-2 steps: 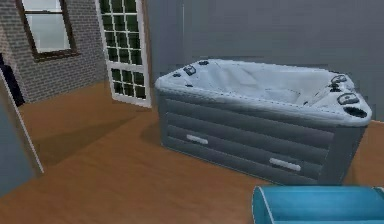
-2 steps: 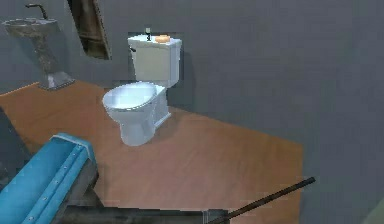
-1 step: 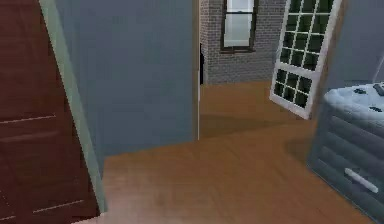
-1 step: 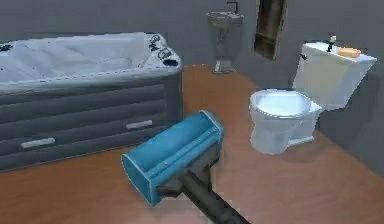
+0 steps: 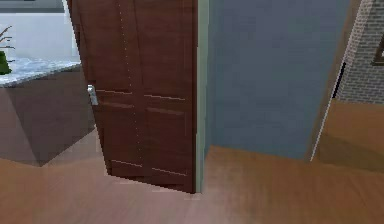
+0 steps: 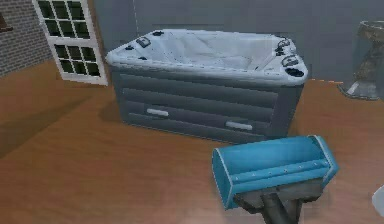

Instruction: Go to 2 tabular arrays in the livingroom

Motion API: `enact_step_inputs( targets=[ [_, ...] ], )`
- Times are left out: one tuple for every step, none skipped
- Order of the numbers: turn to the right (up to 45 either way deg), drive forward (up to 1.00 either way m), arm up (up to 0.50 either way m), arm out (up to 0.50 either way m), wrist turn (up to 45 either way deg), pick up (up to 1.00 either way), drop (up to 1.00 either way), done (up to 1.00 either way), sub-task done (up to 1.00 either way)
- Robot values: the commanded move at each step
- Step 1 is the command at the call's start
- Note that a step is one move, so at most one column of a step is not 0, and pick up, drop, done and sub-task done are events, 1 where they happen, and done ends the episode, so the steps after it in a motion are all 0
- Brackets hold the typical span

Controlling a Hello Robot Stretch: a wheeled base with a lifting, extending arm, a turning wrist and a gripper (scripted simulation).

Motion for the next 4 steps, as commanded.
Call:
enact_step_inputs(
  targets=[
    [0.0,0.15,0.00,0.00,0.0,0.00,0.00,0.00,0.00],
    [-45.0,0.00,0.00,0.00,0.0,0.00,0.00,0.00,0.00],
    [-15.0,0.00,0.00,0.00,0.0,0.00,0.00,0.00,0.00],
    [0.0,1.00,0.00,0.00,0.0,0.00,0.00,0.00,0.00]
  ],
)
